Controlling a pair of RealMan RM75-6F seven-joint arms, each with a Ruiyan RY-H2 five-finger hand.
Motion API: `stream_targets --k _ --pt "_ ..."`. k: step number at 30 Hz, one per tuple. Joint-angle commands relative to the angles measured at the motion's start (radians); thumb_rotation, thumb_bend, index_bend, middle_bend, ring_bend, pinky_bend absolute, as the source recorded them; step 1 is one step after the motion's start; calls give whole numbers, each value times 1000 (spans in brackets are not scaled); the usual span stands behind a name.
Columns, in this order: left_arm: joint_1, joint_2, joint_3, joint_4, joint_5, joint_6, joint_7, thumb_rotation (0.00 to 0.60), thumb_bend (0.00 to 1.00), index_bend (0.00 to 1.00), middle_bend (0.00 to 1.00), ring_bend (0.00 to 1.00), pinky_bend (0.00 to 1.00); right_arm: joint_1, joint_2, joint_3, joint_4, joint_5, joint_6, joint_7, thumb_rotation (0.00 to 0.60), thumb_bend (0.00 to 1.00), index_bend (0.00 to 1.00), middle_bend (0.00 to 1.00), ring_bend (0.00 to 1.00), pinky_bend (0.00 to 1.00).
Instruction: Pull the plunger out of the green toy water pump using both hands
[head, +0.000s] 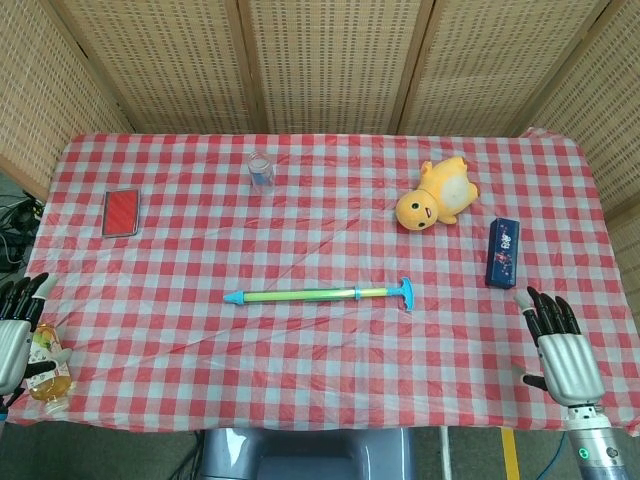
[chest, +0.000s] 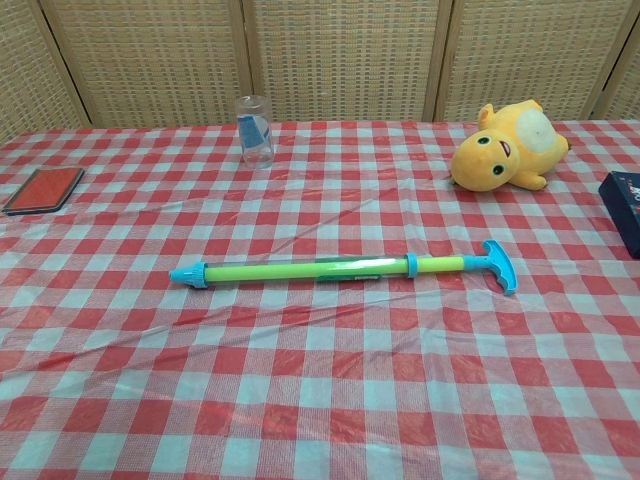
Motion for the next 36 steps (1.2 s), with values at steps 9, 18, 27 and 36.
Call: stream_targets --k 9,18,27,36 --pt "-2 -8 -11 6 -10 2 -21 600 0 0 0 0 0 42 -83 48 54 -41 34 -8 600 104 256 382 306 258" --pt "-8 -30 -22 38 -14 2 -55 600 0 0 0 0 0 170 -142 128 12 -1 -91 -154 600 132 384 853 794 545" --pt "-26 -43 -26 60 -39 -42 -59 600 0 0 0 0 0 325 -242 203 22 241 -340 -336 600 236 518 1000 987 661" --pt "-40 -51 -29 74 -63 -76 -60 600 0 1 0 0 0 440 -350 232 109 473 -475 -451 600 332 525 1000 996 663"
